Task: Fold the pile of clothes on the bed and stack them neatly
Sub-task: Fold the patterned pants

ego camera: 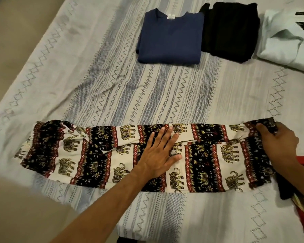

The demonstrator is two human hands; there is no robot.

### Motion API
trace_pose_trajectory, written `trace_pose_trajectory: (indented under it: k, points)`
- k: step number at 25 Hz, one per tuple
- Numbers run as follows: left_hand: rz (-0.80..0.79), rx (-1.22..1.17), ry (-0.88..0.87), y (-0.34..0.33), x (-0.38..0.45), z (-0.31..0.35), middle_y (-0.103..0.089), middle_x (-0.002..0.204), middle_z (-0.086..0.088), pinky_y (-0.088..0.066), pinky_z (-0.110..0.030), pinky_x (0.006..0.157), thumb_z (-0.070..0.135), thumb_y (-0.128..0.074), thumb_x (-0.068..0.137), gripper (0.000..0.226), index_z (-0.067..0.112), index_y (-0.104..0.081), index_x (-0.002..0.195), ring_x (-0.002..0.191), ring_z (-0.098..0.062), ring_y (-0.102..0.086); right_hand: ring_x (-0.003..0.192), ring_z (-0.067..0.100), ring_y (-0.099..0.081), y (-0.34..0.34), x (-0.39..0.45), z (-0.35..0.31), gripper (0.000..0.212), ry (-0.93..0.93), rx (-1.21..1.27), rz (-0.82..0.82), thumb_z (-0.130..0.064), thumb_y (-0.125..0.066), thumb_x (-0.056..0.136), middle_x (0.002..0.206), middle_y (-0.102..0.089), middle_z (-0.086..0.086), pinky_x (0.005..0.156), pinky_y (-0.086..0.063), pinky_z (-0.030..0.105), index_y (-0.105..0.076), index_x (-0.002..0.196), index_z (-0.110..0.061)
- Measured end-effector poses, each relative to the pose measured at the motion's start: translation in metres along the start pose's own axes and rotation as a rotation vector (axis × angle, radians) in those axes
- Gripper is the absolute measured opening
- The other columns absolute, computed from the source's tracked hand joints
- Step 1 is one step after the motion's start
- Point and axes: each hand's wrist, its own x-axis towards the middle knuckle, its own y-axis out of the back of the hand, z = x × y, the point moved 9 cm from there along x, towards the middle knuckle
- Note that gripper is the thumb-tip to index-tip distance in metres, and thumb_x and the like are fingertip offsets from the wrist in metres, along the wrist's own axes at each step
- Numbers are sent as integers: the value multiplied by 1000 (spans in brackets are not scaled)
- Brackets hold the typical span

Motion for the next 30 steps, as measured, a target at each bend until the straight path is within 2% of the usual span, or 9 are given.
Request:
trace_pose_trajectory:
  k: [7, 10, 14, 17, 21, 23, 25, 28, 30]
  points:
    - [29, -1247, 345, 74, -24, -24, -39, 162, 8, -23, -49, 124, 82, -14, 96, 76, 40, -36, 155, 145, -13, -39, 66, -6, -63, -67, -143, -185, 12, 371, -24, -255, -31, -61, 104, 78, -67, -6, 56, -42, 8, -63, 98, -21]
    - [151, -1851, 479, 99, -59, -73, -67, 140, -1, -40, -52, 113, 86, -21, 93, 83, 32, -57, 145, 128, -23, -62, 67, -5, -64, -144, -207, -246, 12, 504, -76, -346, -34, -59, 104, 73, -66, -9, 54, -45, 11, -59, 105, -22]
    - [297, -2153, 531, 127, -134, -179, -68, 128, -10, -49, -50, 89, 94, -26, 85, 96, 27, -65, 140, 109, -34, -61, 64, 16, -71, -281, -287, -303, 20, 537, -144, -541, -24, -56, 105, 86, -69, 4, 56, -59, 34, -54, 118, -9]
    - [315, -2177, 577, 133, -177, -264, -61, 144, -15, -55, -42, 62, 97, -27, 81, 103, 23, -62, 143, 103, -36, -68, 58, 22, -73, -368, -345, -335, 30, 363, -50, -749, -16, -55, 105, 95, -61, 3, 43, -56, 28, -47, 132, -5]
    - [292, -2120, 695, 122, -205, -342, -66, 137, -18, -47, -52, 111, 95, -35, 82, 107, 9, -57, 142, 126, -36, -65, 89, 27, -74, -432, -394, -348, 38, 137, -37, -911, -47, -51, 101, 106, -70, 5, 76, -65, 47, -60, 113, -12]
    - [213, -2058, 699, 120, -210, -351, -65, 140, -14, -40, -54, 117, 89, -43, 86, 96, 11, -57, 141, 129, -32, -63, 115, 30, -64, -437, -407, -336, 62, 348, -491, -897, -67, -41, 96, 114, -68, 3, 109, -43, 61, -58, 123, -13]
    - [132, -1908, 695, 115, -208, -355, -52, 153, 2, -34, -61, 118, 82, -56, 86, 85, 23, -48, 147, 140, -23, -49, 131, 32, -47, -434, -416, -307, 72, 504, -918, -876, -74, -43, 93, 127, -62, 7, 115, -21, 63, -54, 130, -14]
    - [161, -1463, 797, 114, -205, -367, -60, 145, 2, -57, -57, 97, 66, -86, 71, 92, 27, -50, 146, 128, -23, -61, 123, 34, -42, -431, -425, -269, 44, 646, -1096, -814, -52, -63, 89, 125, -54, 12, 106, -28, 58, -63, 114, -16]
    - [247, -1106, 782, 125, -197, -377, -75, 107, 1, -64, -39, 77, 41, -86, 82, 52, 18, -66, 124, 96, -19, -75, 114, 38, -48, -427, -431, -267, 31, 794, -1117, -677, -38, -77, 74, 115, -55, 17, 101, -36, 60, -71, 95, -16]
